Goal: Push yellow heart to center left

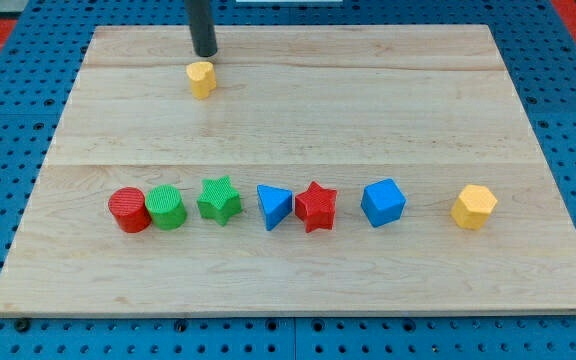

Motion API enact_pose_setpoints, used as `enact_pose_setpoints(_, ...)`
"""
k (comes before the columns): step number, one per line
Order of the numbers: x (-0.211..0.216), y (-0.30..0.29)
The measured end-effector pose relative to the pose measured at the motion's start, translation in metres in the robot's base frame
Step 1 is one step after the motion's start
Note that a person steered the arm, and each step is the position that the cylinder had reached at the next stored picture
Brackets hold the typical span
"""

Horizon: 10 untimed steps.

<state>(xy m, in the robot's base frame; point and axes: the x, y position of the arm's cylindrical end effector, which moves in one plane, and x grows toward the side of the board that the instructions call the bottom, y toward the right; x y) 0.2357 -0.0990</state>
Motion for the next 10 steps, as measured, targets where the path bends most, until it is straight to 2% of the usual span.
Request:
enact_pose_setpoints(1, 0.033, -0.001)
enact_pose_setpoints(2, 0.079, -0.056)
enact_pose_setpoints(3, 0.094, -0.092)
enact_pose_setpoints(4, 0.040, -0.053)
enact_pose_setpoints(5, 0.069, -0.042)
enact_pose_setpoints(6, 0.101, -0.058)
enact_pose_setpoints(7, 0.110, -0.077)
enact_pose_setpoints(8, 0.089, -0.041)
enact_pose_setpoints(9, 0.107, -0.014)
enact_pose_setpoints(10, 0.137, -0.034)
